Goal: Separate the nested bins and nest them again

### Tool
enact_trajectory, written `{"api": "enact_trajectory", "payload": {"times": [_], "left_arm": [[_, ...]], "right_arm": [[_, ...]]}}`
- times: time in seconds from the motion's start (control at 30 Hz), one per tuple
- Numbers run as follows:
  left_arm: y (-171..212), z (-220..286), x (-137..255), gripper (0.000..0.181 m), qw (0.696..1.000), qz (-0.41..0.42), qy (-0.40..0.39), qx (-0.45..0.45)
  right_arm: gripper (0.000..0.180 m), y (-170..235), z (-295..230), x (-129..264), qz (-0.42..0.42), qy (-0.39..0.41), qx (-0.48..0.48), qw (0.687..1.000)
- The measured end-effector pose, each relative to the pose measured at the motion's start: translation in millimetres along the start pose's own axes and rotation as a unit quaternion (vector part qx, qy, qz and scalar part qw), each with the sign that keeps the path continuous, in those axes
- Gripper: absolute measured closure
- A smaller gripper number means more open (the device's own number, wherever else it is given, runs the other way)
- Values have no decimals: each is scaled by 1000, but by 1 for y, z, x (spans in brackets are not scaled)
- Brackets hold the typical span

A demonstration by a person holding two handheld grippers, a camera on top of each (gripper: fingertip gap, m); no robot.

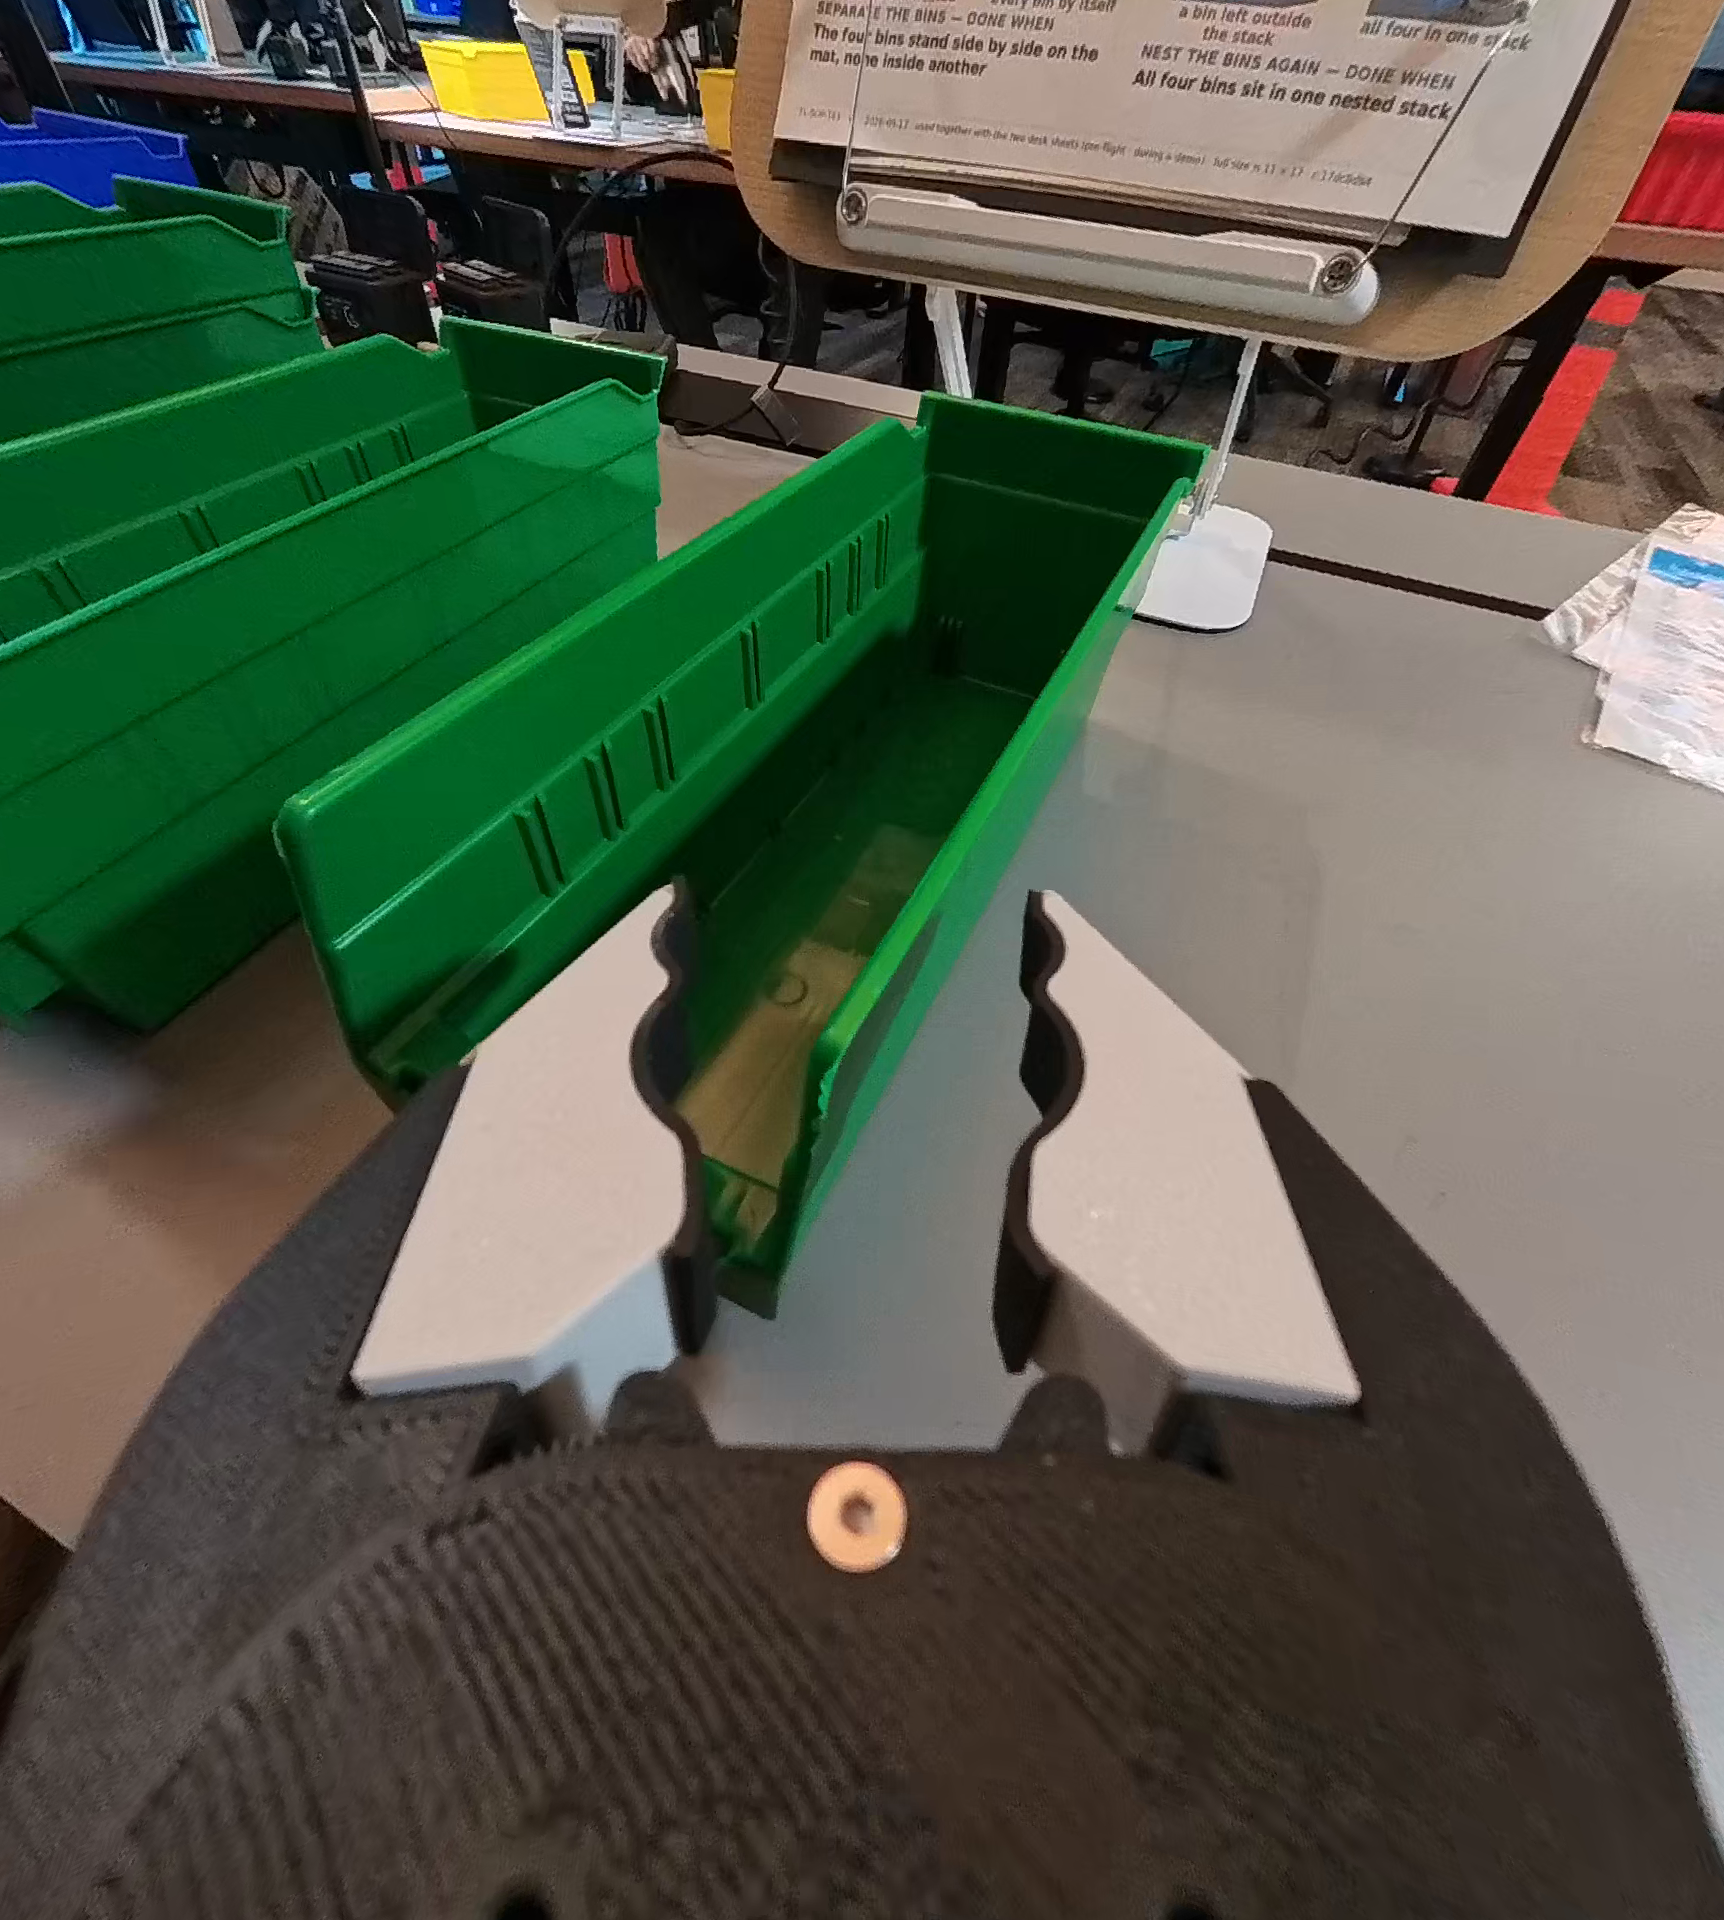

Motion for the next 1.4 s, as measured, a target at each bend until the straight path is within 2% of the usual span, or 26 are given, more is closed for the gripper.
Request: {"api": "enact_trajectory", "payload": {"times": [1.27, 1.4], "left_arm": [[3, 0, -2, 175, 1000, -8, 4, 10], [-2, -6, 1, 164, 999, 6, 1, 39]], "right_arm": [[115, -1, -4, -1, 4, -2, 1, 1000], [114, -2, 1, 2, 8, 10, -10, 1000]]}}
Point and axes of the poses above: each gripper's, where its closed fingertips meet, x back along the fingers, y out of its underside, z = x × y across the jaws, the point moved 10 cm from there along x, back along the fingers, and after that the axes turned 6 degrees about x, right-handed, at the moved point
